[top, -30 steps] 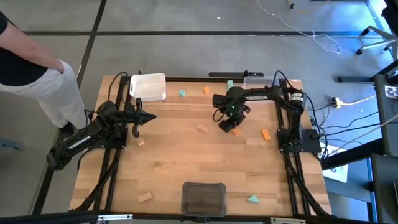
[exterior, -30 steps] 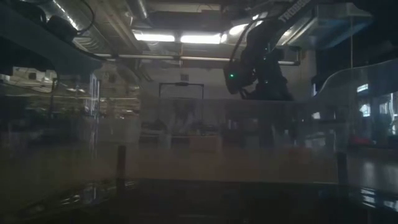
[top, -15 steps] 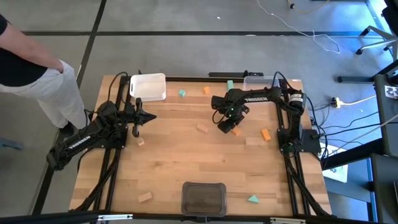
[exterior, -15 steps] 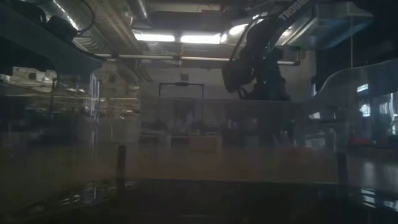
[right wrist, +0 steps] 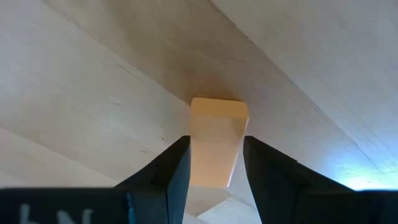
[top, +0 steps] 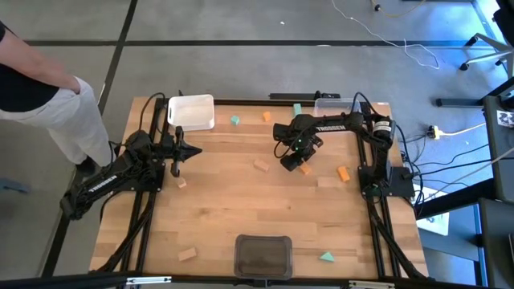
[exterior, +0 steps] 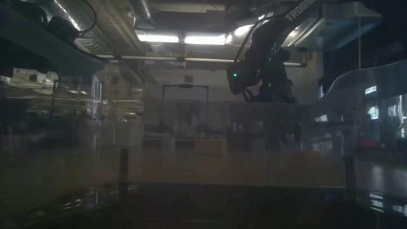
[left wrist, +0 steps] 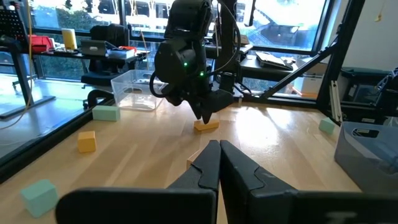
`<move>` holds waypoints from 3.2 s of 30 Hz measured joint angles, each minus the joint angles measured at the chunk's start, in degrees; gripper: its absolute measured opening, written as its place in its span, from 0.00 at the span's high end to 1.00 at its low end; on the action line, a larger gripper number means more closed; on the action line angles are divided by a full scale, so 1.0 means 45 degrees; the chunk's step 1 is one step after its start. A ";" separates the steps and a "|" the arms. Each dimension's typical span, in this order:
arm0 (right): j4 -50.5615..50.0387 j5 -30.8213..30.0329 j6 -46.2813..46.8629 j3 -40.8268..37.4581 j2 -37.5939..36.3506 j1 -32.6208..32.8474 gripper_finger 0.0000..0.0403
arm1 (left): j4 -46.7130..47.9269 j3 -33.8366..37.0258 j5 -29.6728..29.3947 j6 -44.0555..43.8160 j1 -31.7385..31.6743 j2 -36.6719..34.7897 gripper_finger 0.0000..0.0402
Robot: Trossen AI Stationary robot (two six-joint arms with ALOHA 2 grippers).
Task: Sort & place blocks by color
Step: Put the bottom left yellow block into the transparent bin
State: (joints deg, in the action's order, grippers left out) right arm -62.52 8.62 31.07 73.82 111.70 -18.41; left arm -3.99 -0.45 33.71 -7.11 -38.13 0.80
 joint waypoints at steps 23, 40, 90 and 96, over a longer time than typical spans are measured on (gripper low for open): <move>0.0319 -0.0023 -0.0034 0.0000 0.0641 0.0078 0.63 | 0.0000 0.0000 0.0005 0.0000 0.0003 -0.0003 1.00; 0.0797 -0.0418 -0.0593 -0.0015 0.0709 0.0083 0.63 | 0.0000 0.0000 0.0005 0.0000 0.0005 0.0000 1.00; -0.6084 -0.5408 -0.1736 0.5983 0.0694 -0.0736 0.68 | 0.1714 -0.2145 -0.1714 0.0047 0.0000 0.0195 1.00; -0.6146 -0.5505 -0.1789 0.6591 0.0237 -0.1251 0.68 | 0.4474 -0.4139 -0.2899 0.0522 0.0005 0.1325 1.00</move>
State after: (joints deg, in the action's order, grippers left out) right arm -90.18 -16.15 23.02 103.48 112.76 -24.04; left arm 16.15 -19.08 20.67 -4.77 -38.11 6.76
